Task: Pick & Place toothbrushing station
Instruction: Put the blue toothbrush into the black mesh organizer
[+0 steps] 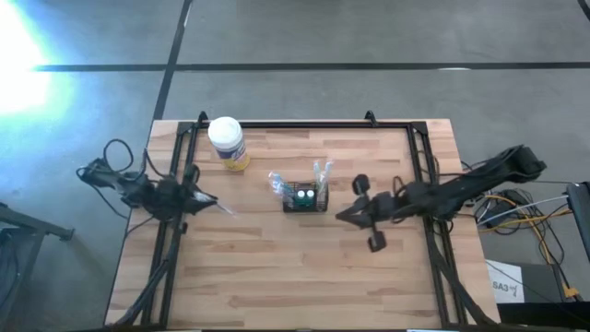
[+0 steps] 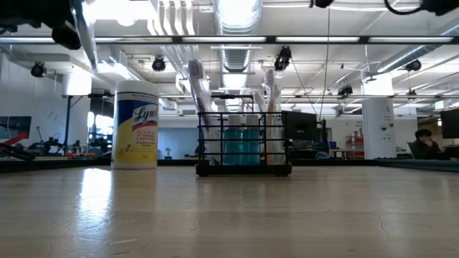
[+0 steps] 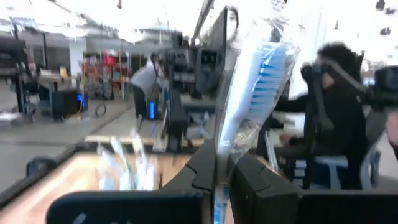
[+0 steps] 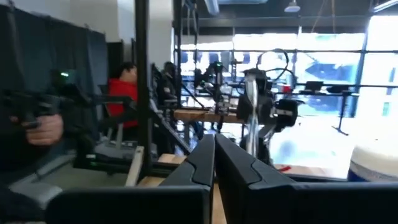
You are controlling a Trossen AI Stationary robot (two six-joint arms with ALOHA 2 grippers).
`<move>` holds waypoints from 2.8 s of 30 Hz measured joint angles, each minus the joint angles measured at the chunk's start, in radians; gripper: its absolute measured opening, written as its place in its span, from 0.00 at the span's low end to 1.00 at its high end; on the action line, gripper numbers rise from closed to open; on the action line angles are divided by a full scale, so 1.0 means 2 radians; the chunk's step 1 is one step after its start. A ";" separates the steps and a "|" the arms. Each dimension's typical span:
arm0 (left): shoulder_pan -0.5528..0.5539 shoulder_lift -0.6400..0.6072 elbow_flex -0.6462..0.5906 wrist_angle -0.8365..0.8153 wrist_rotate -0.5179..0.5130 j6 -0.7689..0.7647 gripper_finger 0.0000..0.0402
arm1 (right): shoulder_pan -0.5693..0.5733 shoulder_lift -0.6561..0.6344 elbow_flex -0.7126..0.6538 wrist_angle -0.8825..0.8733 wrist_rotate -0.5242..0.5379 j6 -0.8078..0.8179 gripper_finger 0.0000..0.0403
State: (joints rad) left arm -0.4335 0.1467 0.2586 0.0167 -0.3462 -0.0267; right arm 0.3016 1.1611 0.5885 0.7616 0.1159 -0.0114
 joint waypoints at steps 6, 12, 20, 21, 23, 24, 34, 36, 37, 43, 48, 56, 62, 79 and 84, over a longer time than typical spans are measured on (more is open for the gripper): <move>0.000 -0.040 -0.001 -0.016 -0.011 0.024 0.05 | 0.000 -0.086 -0.070 0.006 -0.023 0.021 0.02; 0.000 -0.051 -0.002 -0.021 -0.016 0.039 0.05 | 0.000 -0.184 -0.133 0.032 -0.019 0.015 0.02; 0.000 -0.052 -0.002 -0.023 -0.017 0.045 0.05 | -0.001 -0.298 -0.211 0.055 -0.004 -0.003 0.02; 0.000 -0.052 -0.002 -0.023 -0.017 0.049 0.05 | -0.001 -0.308 -0.219 0.055 -0.004 -0.004 0.02; 0.000 -0.052 -0.002 -0.024 -0.018 0.055 0.05 | 0.000 -0.325 -0.233 0.057 -0.002 -0.006 0.02; 0.000 -0.052 -0.002 -0.025 -0.019 0.057 0.05 | 0.000 -0.333 -0.240 0.057 -0.002 -0.007 0.02; 0.002 -0.049 -0.003 0.001 -0.108 0.064 0.05 | -0.001 -0.353 -0.290 0.095 0.027 -0.052 0.02; 0.007 -0.043 -0.009 0.020 -0.155 0.061 0.05 | -0.001 -0.352 -0.290 0.097 0.039 -0.057 0.02; 0.009 -0.038 -0.012 0.025 -0.159 0.060 0.05 | -0.001 -0.348 -0.290 0.096 0.041 -0.060 0.02; 0.039 0.016 -0.038 0.111 -0.148 0.064 0.05 | -0.001 -0.308 -0.290 0.096 0.043 -0.062 0.02; 0.092 0.084 -0.043 0.145 -0.143 0.025 0.05 | 0.000 -0.261 -0.290 0.152 0.045 -0.085 0.02; 0.192 0.210 -0.043 0.243 -0.020 -0.024 0.05 | 0.000 -0.220 -0.290 0.216 0.045 -0.106 0.02; 0.252 0.305 -0.041 0.313 0.050 -0.056 0.05 | 0.000 -0.216 -0.290 0.217 0.044 -0.112 0.02; 0.263 0.514 0.084 0.399 0.124 0.014 0.05 | -0.001 -0.212 -0.290 0.212 0.044 -0.110 0.02; 0.266 0.553 0.122 0.401 0.141 0.026 0.05 | 0.000 -0.211 -0.290 0.212 0.044 -0.101 0.02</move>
State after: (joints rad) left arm 0.0979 1.2534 0.5023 0.8184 -0.0643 0.0258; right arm 0.3008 0.7393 0.0093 1.1855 0.2039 -0.2125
